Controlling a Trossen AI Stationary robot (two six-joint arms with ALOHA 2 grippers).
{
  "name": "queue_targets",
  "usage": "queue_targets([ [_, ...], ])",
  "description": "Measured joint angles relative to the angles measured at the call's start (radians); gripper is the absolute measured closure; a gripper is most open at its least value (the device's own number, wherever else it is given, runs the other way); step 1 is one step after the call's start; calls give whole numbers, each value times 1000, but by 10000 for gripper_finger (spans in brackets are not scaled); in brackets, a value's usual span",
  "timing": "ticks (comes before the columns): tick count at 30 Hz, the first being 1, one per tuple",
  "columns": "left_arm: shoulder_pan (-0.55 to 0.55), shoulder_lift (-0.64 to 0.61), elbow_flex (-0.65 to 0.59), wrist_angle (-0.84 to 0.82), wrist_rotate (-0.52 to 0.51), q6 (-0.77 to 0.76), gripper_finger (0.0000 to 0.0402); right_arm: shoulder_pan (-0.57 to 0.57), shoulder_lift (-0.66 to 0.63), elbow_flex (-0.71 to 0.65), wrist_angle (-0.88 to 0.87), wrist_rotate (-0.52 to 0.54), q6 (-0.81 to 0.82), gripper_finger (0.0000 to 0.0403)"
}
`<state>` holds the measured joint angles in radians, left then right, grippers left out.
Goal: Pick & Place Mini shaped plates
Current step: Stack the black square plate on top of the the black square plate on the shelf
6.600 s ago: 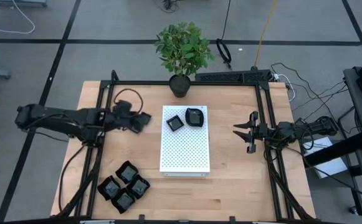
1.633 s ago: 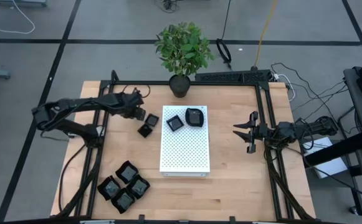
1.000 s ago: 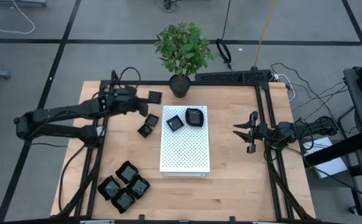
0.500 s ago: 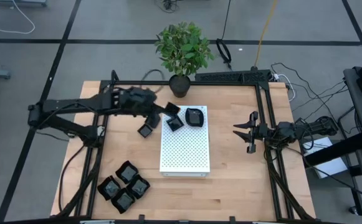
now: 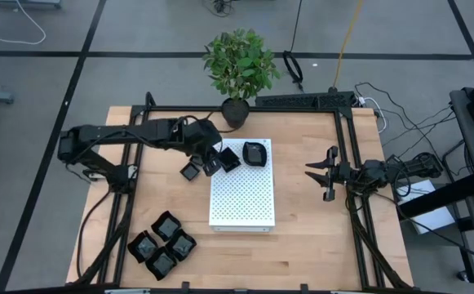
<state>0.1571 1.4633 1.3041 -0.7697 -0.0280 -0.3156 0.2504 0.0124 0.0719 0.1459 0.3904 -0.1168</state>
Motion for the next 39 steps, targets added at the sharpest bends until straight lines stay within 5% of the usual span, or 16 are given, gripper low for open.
queue_targets([
  [39,-1,6,-24,20,35,-33,385,0,0,0,0,0,0,300],
])
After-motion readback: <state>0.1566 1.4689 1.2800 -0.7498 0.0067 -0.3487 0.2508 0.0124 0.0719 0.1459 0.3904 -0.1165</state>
